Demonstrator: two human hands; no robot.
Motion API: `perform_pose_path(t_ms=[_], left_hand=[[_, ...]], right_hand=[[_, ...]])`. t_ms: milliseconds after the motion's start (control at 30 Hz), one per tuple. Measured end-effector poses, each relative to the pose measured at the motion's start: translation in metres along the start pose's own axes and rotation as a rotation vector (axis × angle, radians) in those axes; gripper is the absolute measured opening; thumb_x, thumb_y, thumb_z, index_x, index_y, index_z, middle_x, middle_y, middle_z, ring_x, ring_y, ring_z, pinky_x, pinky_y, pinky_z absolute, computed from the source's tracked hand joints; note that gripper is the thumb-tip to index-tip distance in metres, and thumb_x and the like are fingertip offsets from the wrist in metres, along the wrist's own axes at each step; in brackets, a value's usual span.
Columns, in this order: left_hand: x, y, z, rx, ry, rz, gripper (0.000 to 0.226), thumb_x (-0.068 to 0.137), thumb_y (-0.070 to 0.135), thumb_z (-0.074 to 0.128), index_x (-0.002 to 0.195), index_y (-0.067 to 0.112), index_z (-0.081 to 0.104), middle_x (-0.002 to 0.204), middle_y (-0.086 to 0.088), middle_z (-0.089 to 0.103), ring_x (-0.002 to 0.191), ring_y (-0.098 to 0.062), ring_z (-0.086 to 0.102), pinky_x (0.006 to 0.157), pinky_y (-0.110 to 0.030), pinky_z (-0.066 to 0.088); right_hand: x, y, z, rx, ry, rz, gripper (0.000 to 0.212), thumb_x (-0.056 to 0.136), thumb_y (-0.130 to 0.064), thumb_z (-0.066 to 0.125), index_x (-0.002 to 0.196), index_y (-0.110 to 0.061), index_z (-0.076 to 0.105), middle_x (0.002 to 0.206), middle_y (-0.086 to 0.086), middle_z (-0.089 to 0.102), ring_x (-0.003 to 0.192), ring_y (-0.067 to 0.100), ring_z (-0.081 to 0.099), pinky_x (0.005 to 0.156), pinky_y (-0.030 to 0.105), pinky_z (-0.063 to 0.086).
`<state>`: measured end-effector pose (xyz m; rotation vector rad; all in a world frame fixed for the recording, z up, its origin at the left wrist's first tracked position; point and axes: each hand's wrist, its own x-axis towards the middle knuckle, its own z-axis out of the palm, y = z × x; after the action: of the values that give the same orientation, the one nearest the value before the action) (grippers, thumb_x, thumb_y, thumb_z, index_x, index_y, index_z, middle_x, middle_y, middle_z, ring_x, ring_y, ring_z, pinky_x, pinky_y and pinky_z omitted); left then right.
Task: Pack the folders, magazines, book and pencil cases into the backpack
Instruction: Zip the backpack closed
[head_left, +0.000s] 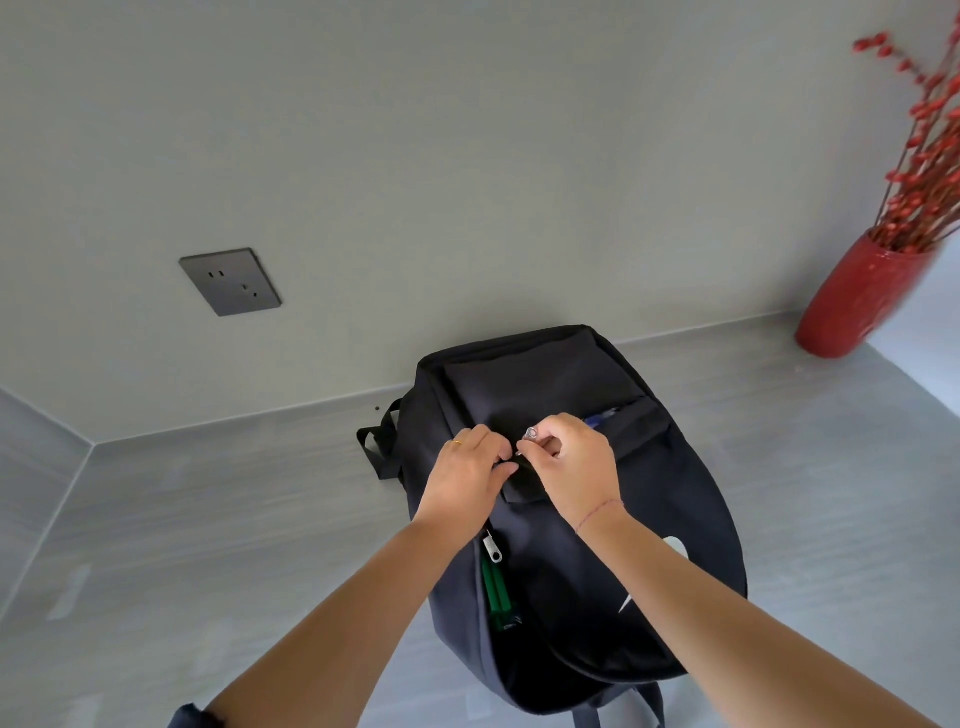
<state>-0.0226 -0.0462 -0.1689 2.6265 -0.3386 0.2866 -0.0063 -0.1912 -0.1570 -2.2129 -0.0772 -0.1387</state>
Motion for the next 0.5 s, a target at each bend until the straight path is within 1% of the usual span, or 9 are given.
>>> perform_pose_path(t_ms=[67, 167, 200, 300, 333, 400, 433, 467, 500], left_hand=[[0.002, -0.003, -0.003, 0.07, -0.033, 0.057, 0.007, 0.09, 0.016, 0.06, 0.09, 0.01, 0.064, 0.089, -0.004, 0.06, 0.082, -0.021, 0.055, 0.077, -0.031, 0.043], [0.003, -0.01, -0.008, 0.152, -0.052, 0.123, 0.009, 0.091, 0.016, 0.057, 0.086, 0.011, 0.061, 0.087, -0.004, 0.059, 0.078, -0.022, 0.054, 0.074, -0.035, 0.046], [0.003, -0.012, -0.01, 0.173, -0.065, 0.138, 0.01, 0.093, 0.016, 0.055, 0.087, 0.011, 0.06, 0.088, -0.004, 0.058, 0.079, -0.023, 0.053, 0.074, -0.036, 0.046], [-0.001, -0.015, -0.012, 0.218, -0.111, 0.132, 0.016, 0.097, 0.02, 0.047, 0.093, 0.011, 0.059, 0.095, -0.004, 0.057, 0.086, -0.022, 0.052, 0.083, -0.037, 0.045], [-0.002, -0.015, -0.012, 0.208, -0.099, 0.123, 0.015, 0.096, 0.02, 0.049, 0.092, 0.011, 0.059, 0.094, -0.004, 0.057, 0.086, -0.022, 0.052, 0.083, -0.038, 0.046], [-0.001, -0.009, -0.009, 0.179, -0.029, 0.094, 0.011, 0.091, 0.021, 0.058, 0.088, 0.011, 0.06, 0.09, -0.003, 0.059, 0.081, -0.021, 0.054, 0.079, -0.039, 0.05], [0.001, -0.002, -0.007, 0.165, 0.014, 0.081, 0.013, 0.088, 0.025, 0.062, 0.09, 0.012, 0.062, 0.09, -0.003, 0.06, 0.081, -0.021, 0.056, 0.079, -0.038, 0.052], [0.006, 0.006, -0.004, 0.163, 0.046, 0.07, 0.02, 0.085, 0.03, 0.064, 0.095, 0.013, 0.063, 0.092, -0.003, 0.061, 0.083, -0.02, 0.057, 0.079, -0.036, 0.053], [0.012, 0.014, -0.001, 0.179, 0.062, 0.068, 0.028, 0.083, 0.036, 0.065, 0.1, 0.014, 0.063, 0.094, -0.002, 0.062, 0.084, -0.02, 0.059, 0.078, -0.035, 0.052]], right_hand=[[0.002, 0.002, -0.001, 0.006, 0.05, -0.01, 0.007, 0.082, -0.023, 0.066, 0.084, -0.015, 0.066, 0.085, -0.004, 0.067, 0.072, 0.011, 0.063, 0.067, 0.028, 0.054], [0.01, 0.005, -0.011, 0.062, 0.136, 0.005, 0.003, 0.082, -0.019, 0.065, 0.081, -0.016, 0.065, 0.083, -0.007, 0.065, 0.073, 0.009, 0.063, 0.07, 0.026, 0.052], [0.015, 0.01, -0.017, 0.074, 0.171, 0.03, 0.003, 0.081, -0.018, 0.065, 0.081, -0.015, 0.066, 0.083, -0.006, 0.066, 0.073, 0.01, 0.063, 0.072, 0.027, 0.051], [0.033, 0.032, -0.041, 0.122, 0.265, 0.163, 0.003, 0.08, -0.017, 0.067, 0.082, -0.014, 0.065, 0.087, 0.001, 0.068, 0.079, 0.018, 0.065, 0.076, 0.028, 0.049], [0.037, 0.039, -0.048, 0.151, 0.266, 0.199, 0.004, 0.08, -0.017, 0.067, 0.082, -0.016, 0.064, 0.089, 0.003, 0.069, 0.083, 0.019, 0.065, 0.076, 0.027, 0.048], [0.043, 0.048, -0.056, 0.19, 0.219, 0.215, 0.006, 0.08, -0.017, 0.068, 0.082, -0.017, 0.062, 0.092, 0.003, 0.07, 0.087, 0.018, 0.065, 0.074, 0.021, 0.046], [0.043, 0.049, -0.057, 0.2, 0.193, 0.207, 0.005, 0.081, -0.017, 0.068, 0.082, -0.016, 0.063, 0.091, 0.002, 0.07, 0.087, 0.017, 0.065, 0.073, 0.018, 0.045], [0.043, 0.049, -0.058, 0.214, 0.173, 0.197, 0.004, 0.081, -0.017, 0.067, 0.083, -0.014, 0.065, 0.09, 0.002, 0.071, 0.087, 0.016, 0.065, 0.072, 0.016, 0.044], [0.042, 0.049, -0.057, 0.23, 0.163, 0.185, 0.005, 0.082, -0.017, 0.067, 0.084, -0.013, 0.066, 0.089, 0.002, 0.071, 0.087, 0.015, 0.066, 0.073, 0.016, 0.045]])
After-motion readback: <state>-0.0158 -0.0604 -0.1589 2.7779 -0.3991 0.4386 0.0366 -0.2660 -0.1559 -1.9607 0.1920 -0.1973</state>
